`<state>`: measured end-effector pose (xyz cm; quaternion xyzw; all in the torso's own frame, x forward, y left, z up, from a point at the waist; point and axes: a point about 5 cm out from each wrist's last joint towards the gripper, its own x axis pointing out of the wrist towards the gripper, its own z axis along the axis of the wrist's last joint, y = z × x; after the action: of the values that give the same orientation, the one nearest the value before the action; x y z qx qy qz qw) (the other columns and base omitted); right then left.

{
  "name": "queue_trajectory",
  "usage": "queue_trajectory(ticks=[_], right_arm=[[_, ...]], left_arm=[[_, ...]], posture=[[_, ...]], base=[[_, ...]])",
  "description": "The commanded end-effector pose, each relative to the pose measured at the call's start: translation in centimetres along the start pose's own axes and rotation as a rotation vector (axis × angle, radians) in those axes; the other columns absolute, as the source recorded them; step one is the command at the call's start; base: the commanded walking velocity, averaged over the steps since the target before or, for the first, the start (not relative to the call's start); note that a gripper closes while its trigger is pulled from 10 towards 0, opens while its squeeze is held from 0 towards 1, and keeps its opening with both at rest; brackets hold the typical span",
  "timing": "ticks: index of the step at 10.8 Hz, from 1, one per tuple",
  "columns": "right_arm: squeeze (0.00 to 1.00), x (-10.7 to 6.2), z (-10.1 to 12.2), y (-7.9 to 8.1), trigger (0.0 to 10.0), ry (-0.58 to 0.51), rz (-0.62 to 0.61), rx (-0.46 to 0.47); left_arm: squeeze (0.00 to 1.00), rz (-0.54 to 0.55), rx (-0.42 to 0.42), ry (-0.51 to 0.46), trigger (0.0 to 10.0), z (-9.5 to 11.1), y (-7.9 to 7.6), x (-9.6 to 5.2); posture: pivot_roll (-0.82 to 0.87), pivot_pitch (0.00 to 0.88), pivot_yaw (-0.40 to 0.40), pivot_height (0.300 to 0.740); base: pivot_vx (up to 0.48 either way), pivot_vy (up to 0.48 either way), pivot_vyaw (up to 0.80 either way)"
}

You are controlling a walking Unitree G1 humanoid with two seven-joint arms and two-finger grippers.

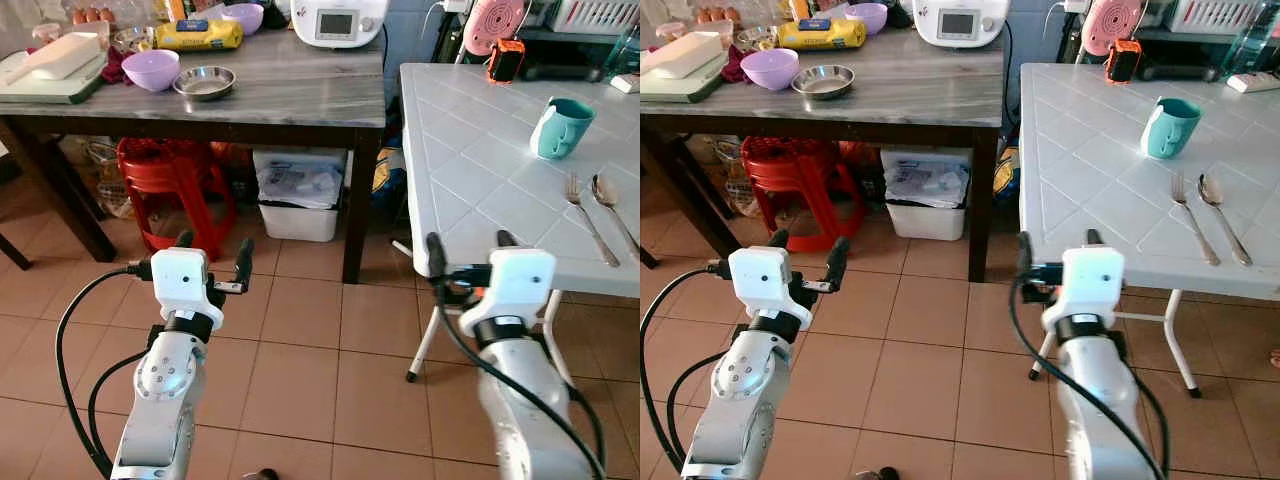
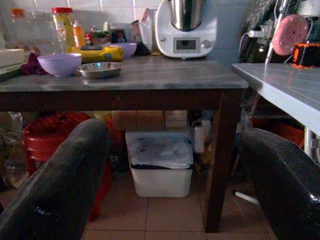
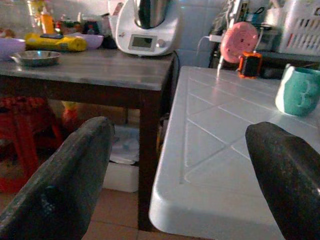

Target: Setting the table

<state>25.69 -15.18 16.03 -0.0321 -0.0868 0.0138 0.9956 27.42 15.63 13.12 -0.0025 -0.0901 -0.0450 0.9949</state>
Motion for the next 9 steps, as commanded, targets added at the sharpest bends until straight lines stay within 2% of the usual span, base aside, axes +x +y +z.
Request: queue_trajectory(ticks=[1, 9], right_arm=[[0.00, 0.25, -0.09, 0.08, 10.0, 0.006, -0.002, 0.002], [0.00, 0.52, -0.16, 0.30, 10.0, 0.000, -0.005, 0.010]], left_arm=[[0.00, -0.006, 0.005, -0.011, 10.0, 0.47, -0.01, 0.23], [0.00, -0.023, 0.015, -0.012, 10.0, 0.70, -0.11, 0.63]], posture=[[-0.01, 0.094, 0.030, 0.740], [-0.01, 0.103, 0.049, 0.740]], base=[[0.000, -0.375, 0.00], [0.000, -0.328, 0.00]])
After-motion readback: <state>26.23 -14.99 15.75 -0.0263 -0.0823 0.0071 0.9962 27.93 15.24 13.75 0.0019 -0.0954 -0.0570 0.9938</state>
